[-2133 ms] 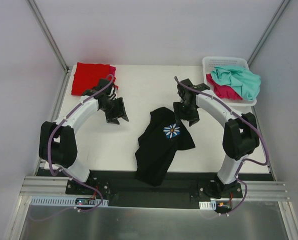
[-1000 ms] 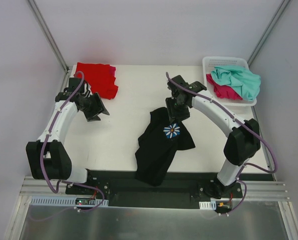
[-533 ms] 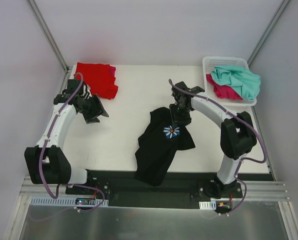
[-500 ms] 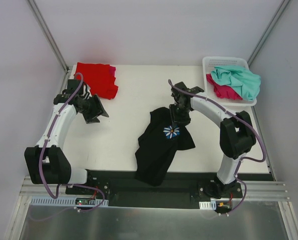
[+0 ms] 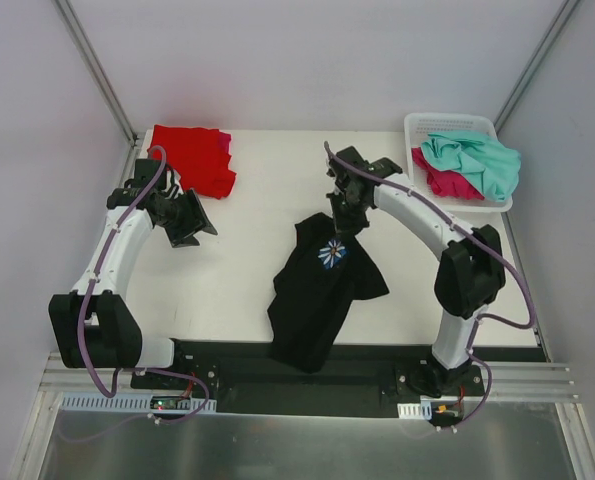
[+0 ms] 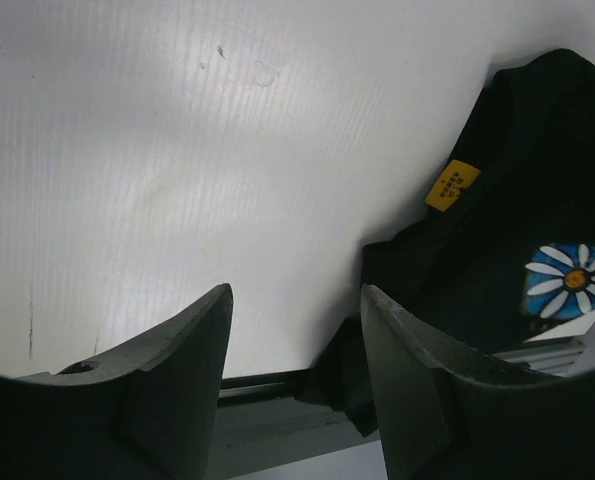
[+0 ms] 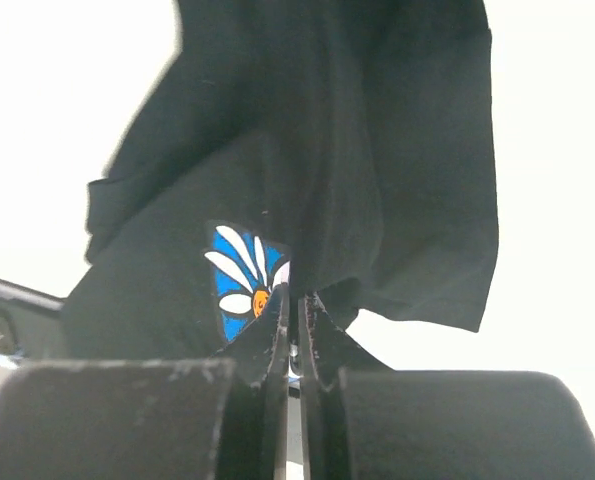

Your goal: Fold and stack the t-shirts

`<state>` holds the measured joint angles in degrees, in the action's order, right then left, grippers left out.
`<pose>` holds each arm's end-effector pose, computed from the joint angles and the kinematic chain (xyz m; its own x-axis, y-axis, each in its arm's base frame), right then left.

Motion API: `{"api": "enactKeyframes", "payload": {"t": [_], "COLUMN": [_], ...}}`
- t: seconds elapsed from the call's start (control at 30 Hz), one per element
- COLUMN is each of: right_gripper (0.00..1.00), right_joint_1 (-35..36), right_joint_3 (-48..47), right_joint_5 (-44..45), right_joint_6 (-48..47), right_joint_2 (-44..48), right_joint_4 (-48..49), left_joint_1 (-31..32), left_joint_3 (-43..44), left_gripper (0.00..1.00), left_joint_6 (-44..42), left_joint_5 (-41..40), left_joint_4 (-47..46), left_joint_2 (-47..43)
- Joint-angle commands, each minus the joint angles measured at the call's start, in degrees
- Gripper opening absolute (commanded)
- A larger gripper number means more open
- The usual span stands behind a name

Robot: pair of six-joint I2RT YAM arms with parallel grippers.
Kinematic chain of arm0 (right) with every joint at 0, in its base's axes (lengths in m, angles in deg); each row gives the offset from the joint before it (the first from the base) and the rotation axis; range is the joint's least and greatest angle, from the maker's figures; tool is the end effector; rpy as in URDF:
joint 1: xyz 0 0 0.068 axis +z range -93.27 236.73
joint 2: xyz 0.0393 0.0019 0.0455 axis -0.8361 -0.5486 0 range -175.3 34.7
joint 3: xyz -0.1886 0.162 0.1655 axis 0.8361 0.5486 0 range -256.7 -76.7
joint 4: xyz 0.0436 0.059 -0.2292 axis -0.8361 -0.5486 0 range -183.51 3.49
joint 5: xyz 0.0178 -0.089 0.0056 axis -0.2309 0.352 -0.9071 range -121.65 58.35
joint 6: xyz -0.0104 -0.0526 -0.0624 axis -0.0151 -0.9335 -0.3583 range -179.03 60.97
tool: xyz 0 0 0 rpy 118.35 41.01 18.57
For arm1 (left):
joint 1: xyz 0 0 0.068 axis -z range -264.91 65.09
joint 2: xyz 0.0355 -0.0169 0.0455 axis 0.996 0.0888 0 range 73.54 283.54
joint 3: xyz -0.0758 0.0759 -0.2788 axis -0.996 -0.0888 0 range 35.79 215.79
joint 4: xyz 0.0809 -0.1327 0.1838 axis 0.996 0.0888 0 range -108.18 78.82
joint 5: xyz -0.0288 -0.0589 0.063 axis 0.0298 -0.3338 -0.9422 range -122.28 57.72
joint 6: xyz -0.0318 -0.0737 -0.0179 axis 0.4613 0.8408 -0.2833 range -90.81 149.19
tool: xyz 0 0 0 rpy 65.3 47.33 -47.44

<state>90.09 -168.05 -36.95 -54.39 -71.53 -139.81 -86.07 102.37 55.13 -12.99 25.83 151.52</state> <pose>0.3187 0.2177 0.2584 -0.8195 -0.4431 -0.3635 -0.5116 0.8514 0.1155 0.2704 -0.0182 0.2962 -0.8137 -0.4295 -0.3916 -0.2085 0.8446 -0.4931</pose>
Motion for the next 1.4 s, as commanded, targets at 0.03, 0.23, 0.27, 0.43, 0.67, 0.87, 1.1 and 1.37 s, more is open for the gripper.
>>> {"api": "enactKeyframes", "payload": {"t": [0.03, 0.23, 0.27, 0.43, 0.67, 0.87, 1.1, 1.37], "right_gripper": [0.01, 0.01, 0.01, 0.01, 0.01, 0.01, 0.01, 0.01], "right_joint_1": [1.44, 2.23, 2.41, 3.64, 0.74, -10.49, -21.75, -17.23], "right_joint_3": [-16.38, -34.49, -36.07, -35.22, -31.99, -18.0, -15.25, -17.46], "right_joint_5": [3.1, -2.86, -3.48, -9.73, 9.24, 10.5, 15.93, 7.97], "right_joint_6": [-2.44, -6.75, -6.93, -7.54, -10.71, -6.85, -6.93, -5.87], "right_joint_2": [9.9, 13.59, 14.03, 22.01, 25.81, 30.82, 32.15, 30.74], "right_joint_4": [-7.78, -11.3, -11.39, -4.21, -7.35, -4.8, -7.25, -4.54], "left_joint_1": [-0.06, -0.06, 0.03, 0.03, 0.03, 0.03, 0.03, 0.03], "left_joint_3": [-0.23, -0.93, -1.19, -1.64, -2.69, -2.96, -2.6, -3.92], "left_gripper": [0.54, 0.54, 0.54, 0.54, 0.54, 0.54, 0.54, 0.54], "left_joint_6": [-1.15, -0.8, -0.71, -0.62, -0.8, -0.88, -0.89, -0.88], "left_joint_5": [0.84, 1.72, 1.8, 2.15, 2.24, 2.33, 2.33, 2.16], "left_joint_4": [0.9, 0.2, 0.11, -0.33, -0.24, -0.24, -0.15, -0.24], "left_joint_2": [-1.16, -1.07, -1.07, -1.6, -2.92, -3.18, -3.09, -3.44]}}
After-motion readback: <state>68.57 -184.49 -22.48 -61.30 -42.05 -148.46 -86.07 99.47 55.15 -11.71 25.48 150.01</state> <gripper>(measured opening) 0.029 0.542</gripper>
